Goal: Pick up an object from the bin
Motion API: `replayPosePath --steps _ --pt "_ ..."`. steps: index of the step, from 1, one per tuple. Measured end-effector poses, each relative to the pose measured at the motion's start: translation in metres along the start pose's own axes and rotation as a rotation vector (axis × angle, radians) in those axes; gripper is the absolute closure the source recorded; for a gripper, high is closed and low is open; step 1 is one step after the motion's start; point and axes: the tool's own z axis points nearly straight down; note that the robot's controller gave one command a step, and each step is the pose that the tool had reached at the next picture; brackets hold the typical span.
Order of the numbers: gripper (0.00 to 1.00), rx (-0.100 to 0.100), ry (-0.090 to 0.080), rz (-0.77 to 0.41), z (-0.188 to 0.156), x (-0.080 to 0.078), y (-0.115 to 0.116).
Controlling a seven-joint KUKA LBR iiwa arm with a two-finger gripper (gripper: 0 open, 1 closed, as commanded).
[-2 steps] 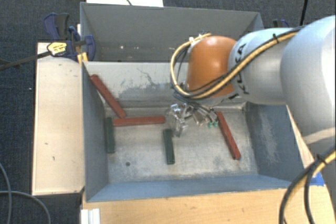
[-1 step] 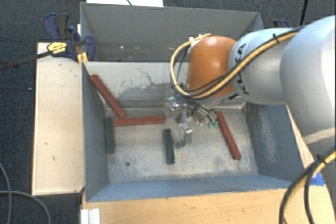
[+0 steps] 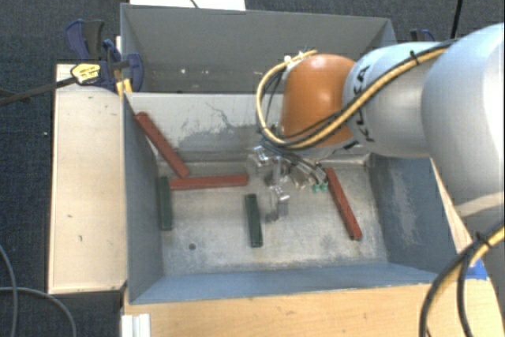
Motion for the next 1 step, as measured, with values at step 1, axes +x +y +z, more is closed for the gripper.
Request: replayPosePath --steps 1 --pt "0.0 0.009 0.003 -0.165 0.0002 -0.007 0.0169"
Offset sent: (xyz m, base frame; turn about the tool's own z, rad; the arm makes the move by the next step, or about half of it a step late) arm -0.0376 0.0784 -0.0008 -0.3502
